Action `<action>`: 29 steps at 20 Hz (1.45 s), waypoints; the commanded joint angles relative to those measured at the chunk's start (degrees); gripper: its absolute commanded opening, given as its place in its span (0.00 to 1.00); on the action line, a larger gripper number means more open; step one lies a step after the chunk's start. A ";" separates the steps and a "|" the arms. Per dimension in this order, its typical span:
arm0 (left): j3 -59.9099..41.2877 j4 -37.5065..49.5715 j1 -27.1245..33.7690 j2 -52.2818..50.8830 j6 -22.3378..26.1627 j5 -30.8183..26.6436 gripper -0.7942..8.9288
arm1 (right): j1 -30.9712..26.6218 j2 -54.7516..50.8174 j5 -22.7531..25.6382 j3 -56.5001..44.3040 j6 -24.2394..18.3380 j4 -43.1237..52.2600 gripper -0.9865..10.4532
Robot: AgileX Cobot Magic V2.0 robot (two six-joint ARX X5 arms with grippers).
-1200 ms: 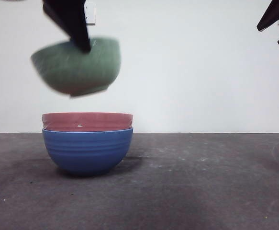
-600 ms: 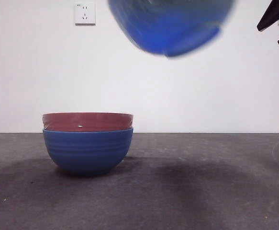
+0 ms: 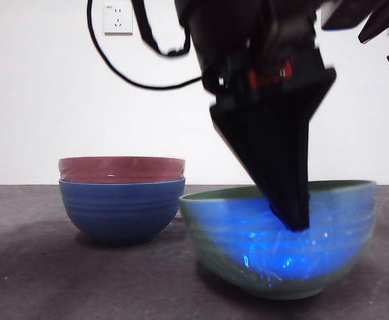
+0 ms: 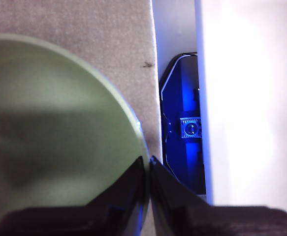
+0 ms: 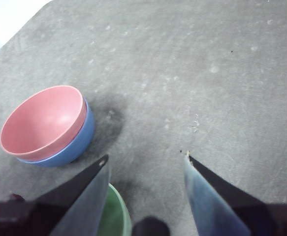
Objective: Pick up the green bowl on the top,put the green bowl on the left,pick up the red bowl in the middle,put the red bowl on the right
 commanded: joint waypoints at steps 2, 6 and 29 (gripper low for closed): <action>-1.73 0.55 -0.09 -0.04 -0.90 -0.13 0.14 | 0.07 0.02 0.17 0.17 -0.46 0.22 0.30; -1.57 -0.13 0.24 -0.15 -4.72 -7.23 0.56 | 0.07 0.02 0.11 0.17 -0.44 0.22 0.30; -1.16 -13.57 30.62 -51.80 -22.53 -20.39 0.53 | 30.67 29.81 4.98 29.75 -16.06 -14.47 0.39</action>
